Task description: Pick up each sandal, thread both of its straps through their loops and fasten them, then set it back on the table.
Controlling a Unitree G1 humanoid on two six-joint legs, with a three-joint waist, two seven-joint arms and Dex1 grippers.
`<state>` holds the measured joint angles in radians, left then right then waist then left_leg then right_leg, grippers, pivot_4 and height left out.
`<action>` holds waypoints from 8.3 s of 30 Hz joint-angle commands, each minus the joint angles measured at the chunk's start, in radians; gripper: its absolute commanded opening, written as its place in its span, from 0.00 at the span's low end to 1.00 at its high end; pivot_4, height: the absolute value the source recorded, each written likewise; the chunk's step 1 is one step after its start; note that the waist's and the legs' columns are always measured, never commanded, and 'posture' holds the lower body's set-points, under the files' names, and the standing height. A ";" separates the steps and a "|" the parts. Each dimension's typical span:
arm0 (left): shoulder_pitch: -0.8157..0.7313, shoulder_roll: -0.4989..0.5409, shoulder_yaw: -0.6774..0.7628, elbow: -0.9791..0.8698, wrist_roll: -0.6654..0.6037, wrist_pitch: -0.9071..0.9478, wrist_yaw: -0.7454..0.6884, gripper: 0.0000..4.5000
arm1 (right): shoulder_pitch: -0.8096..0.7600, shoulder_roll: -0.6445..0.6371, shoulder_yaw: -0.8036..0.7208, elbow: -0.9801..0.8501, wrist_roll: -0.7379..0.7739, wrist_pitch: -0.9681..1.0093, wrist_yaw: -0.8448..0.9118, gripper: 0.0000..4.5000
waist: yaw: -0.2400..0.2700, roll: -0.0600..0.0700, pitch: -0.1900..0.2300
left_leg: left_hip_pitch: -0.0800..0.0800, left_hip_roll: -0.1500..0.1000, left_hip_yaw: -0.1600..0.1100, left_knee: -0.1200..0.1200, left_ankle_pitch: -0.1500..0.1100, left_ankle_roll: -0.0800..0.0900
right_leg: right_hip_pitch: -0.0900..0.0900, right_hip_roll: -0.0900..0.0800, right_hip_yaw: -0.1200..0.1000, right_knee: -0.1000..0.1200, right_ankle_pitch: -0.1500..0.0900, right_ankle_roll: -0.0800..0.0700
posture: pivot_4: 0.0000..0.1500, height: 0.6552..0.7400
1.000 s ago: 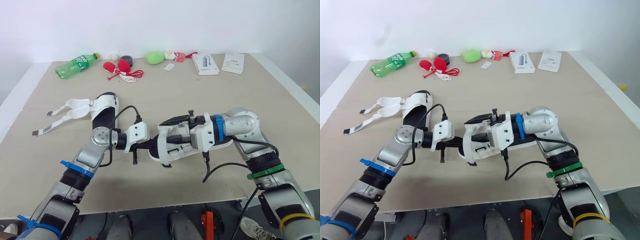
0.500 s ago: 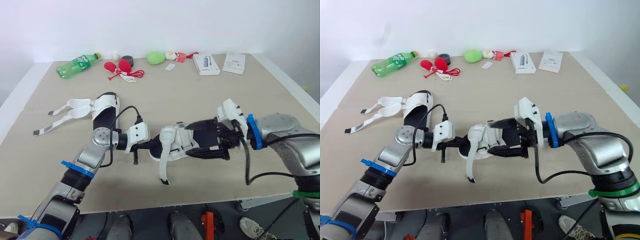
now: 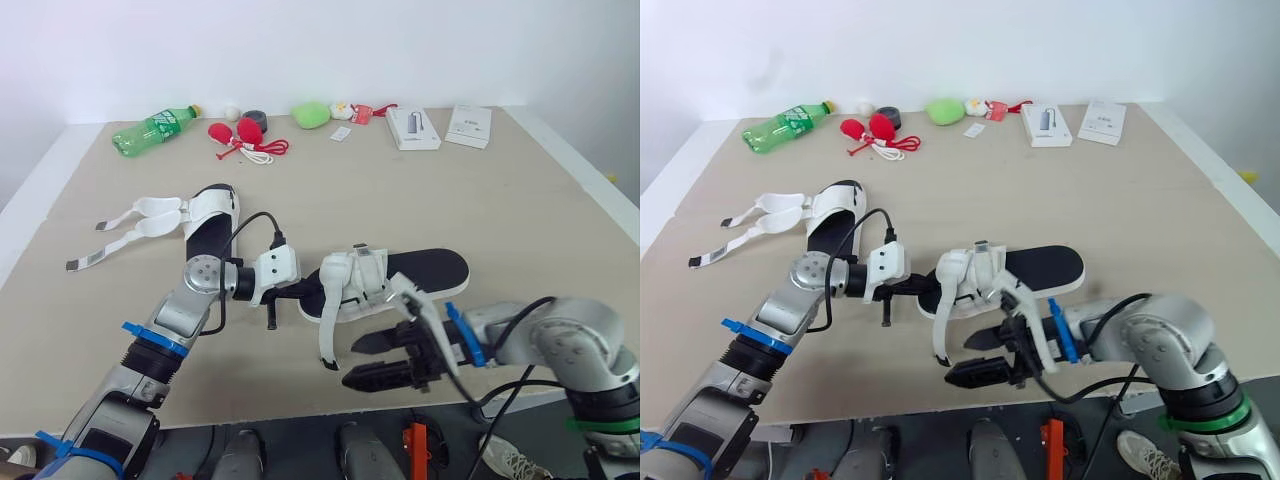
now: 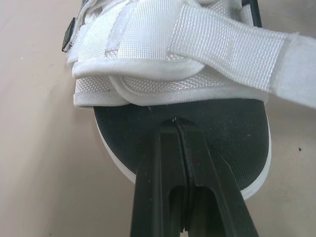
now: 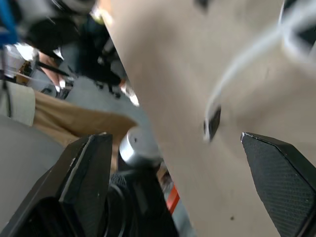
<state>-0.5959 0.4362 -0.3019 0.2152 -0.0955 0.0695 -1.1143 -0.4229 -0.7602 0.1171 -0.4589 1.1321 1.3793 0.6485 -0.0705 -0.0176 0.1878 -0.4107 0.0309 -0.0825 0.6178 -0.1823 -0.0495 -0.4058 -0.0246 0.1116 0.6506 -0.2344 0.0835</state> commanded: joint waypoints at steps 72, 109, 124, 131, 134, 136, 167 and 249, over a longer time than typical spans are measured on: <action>0.035 0.000 -0.025 -0.022 0.031 -0.002 0.003 0.00 | -0.545 0.149 -0.018 0.591 -0.221 0.235 0.134 0.02 | -0.002 0.000 0.000 | -0.004 0.000 0.000 0.000 -0.001 0.001 | -0.003 0.000 -0.001 -0.001 -0.001 0.001 | 1.00 1.00; 0.033 -0.001 -0.027 -0.024 0.035 0.006 0.023 0.00 | -0.510 0.046 0.207 0.496 -0.395 0.051 0.345 0.02 | -0.002 0.000 0.000 | -0.004 -0.001 0.000 0.000 -0.002 0.001 | -0.003 -0.001 -0.001 -0.001 -0.002 0.001 | 1.00 1.00; 0.029 -0.005 -0.031 -0.017 0.035 0.002 0.024 0.00 | -0.546 0.071 0.116 0.505 -0.354 0.150 0.344 0.02 | -0.002 0.000 0.000 | -0.004 0.000 0.000 0.000 -0.002 0.002 | -0.003 -0.001 -0.001 -0.001 -0.002 0.001 | 1.00 1.00; 0.034 -0.004 -0.033 -0.021 0.035 0.001 0.022 0.00 | -0.551 0.101 0.066 0.513 -0.344 0.201 0.319 0.02 | -0.002 0.000 0.000 | -0.004 0.000 0.000 0.000 -0.002 0.002 | -0.003 0.000 -0.001 -0.001 -0.002 0.001 | 1.00 1.00; 0.034 -0.004 -0.034 -0.023 0.036 0.001 0.022 0.00 | -0.560 0.118 0.043 0.513 -0.339 0.223 0.308 0.02 | -0.002 0.000 0.000 | -0.004 0.000 0.000 0.000 -0.002 0.002 | -0.003 0.000 -0.001 -0.001 -0.002 0.001 | 1.00 1.00; 0.034 -0.004 -0.034 -0.025 0.036 0.002 0.023 0.00 | -0.560 0.125 0.033 0.514 -0.332 0.232 0.299 0.02 | -0.002 0.000 0.000 | -0.004 0.000 0.000 0.000 -0.002 0.002 | -0.003 0.000 -0.001 -0.001 -0.002 0.001 | 1.00 1.00; 0.036 -0.008 -0.033 -0.025 0.040 0.003 0.034 0.00 | -0.519 0.108 0.141 0.547 -0.383 0.152 0.262 0.02 | -0.002 0.000 0.000 | -0.004 0.000 0.000 0.000 -0.002 0.002 | -0.002 0.000 -0.001 -0.001 -0.002 0.001 | 1.00 1.00; 0.023 -0.017 -0.041 0.010 0.048 -0.029 0.016 0.00 | -0.416 0.158 -0.094 0.310 -0.351 0.039 0.142 0.42 | -0.002 0.000 0.000 | -0.004 -0.001 -0.001 0.000 -0.002 0.002 | -0.002 0.000 -0.001 -0.001 -0.001 0.001 | 1.00 1.00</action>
<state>-0.5927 0.4115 -0.3180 0.2149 -0.0736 0.0283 -1.0935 -0.8250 -0.5960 0.0450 -0.1153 0.7475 1.4088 0.7736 -0.0722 -0.0174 0.1875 -0.4148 0.0304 -0.0831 0.6182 -0.1843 -0.0478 -0.4081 -0.0251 0.1108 0.6492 -0.2353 0.0844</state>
